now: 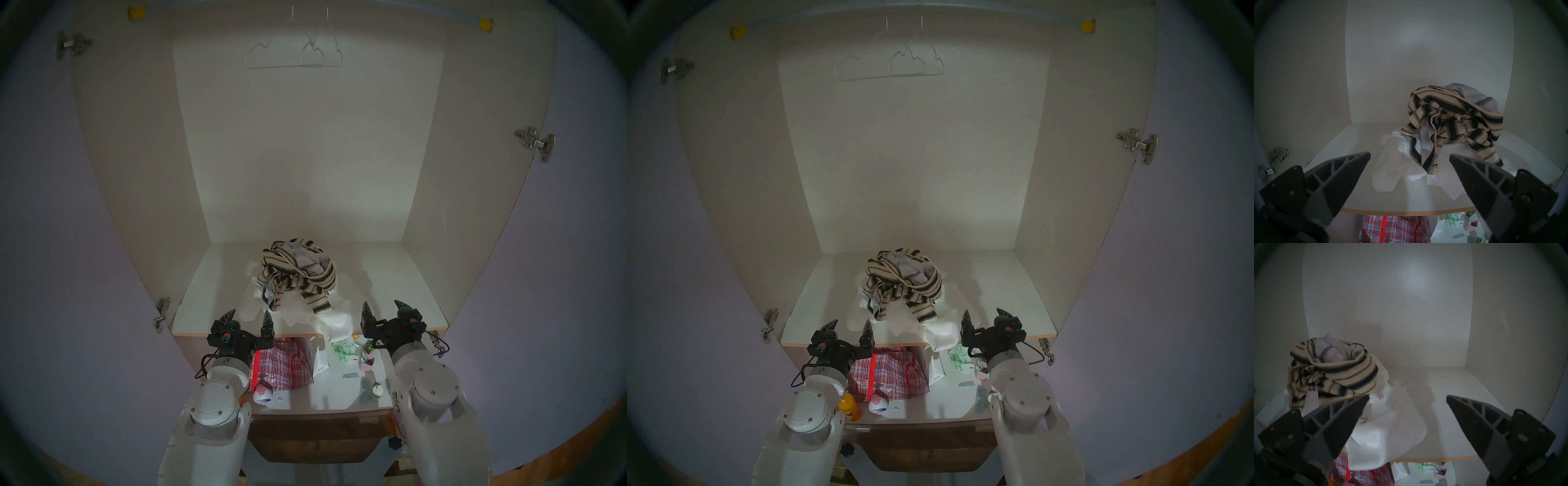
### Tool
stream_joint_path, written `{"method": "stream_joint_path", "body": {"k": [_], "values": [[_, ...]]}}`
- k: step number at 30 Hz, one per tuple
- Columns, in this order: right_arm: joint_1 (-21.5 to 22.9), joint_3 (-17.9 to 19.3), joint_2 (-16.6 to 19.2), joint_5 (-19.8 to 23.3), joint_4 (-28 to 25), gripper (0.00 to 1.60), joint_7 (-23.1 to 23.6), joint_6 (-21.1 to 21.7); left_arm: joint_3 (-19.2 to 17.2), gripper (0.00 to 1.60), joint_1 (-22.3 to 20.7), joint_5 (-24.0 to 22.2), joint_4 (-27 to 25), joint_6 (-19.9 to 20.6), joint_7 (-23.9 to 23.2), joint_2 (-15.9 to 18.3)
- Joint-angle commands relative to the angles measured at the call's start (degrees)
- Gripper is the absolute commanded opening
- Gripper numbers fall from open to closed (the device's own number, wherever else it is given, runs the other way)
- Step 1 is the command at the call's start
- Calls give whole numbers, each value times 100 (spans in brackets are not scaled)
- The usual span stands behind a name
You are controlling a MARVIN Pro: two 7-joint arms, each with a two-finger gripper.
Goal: Sort tops into two piles: light colors and dark colors
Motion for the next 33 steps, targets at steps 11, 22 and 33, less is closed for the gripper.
{"method": "stream_joint_path", "body": {"k": [11, 22, 33], "values": [[1115, -360, -222, 1067, -47, 160, 773, 1803, 15, 160, -38, -10, -148, -24, -26, 6], [1743, -999, -346, 988, 912, 160, 400, 584, 16, 160, -39, -10, -146, -25, -25, 6], [2696, -1222, -491, 1021, 2290, 160, 303, -99, 16, 160, -41, -9, -142, -27, -22, 6]]}}
